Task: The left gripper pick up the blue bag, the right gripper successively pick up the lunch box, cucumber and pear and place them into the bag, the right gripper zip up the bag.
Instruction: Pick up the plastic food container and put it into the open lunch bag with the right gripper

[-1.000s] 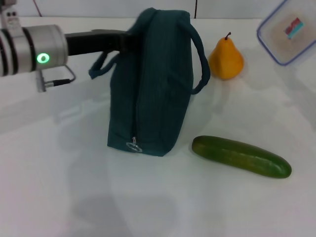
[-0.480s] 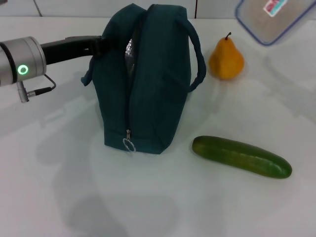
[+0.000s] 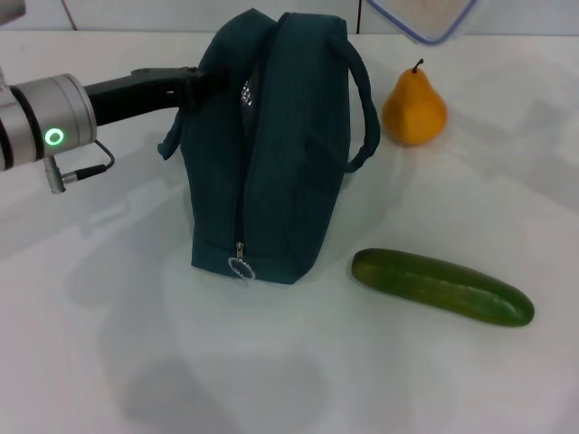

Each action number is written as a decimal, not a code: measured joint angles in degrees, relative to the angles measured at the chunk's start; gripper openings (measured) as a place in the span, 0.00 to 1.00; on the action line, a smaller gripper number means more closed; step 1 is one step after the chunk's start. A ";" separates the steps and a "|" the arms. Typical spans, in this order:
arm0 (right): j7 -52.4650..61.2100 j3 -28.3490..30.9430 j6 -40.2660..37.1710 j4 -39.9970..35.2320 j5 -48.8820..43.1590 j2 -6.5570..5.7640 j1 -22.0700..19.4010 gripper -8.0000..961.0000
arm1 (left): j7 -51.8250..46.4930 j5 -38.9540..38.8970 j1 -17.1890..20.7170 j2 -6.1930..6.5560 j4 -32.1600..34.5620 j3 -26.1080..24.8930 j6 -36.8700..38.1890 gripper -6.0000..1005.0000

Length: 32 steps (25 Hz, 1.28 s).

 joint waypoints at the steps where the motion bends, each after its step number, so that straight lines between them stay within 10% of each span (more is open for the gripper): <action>1: 0.02 -0.15 0.19 -0.01 -0.04 0.14 0.89 0.11 | 0.44 -0.31 -0.17 0.00 -0.37 -0.04 -0.02 0.05; 14: -3.41 -0.85 11.58 0.20 -7.49 3.00 12.40 0.11 | 4.65 -2.78 -2.51 -0.06 -3.62 -0.07 -0.01 0.05; 32: -9.82 -1.54 12.79 0.12 -8.19 4.51 15.32 0.11 | 10.31 -6.72 -3.24 -0.07 -5.08 0.54 6.50 0.05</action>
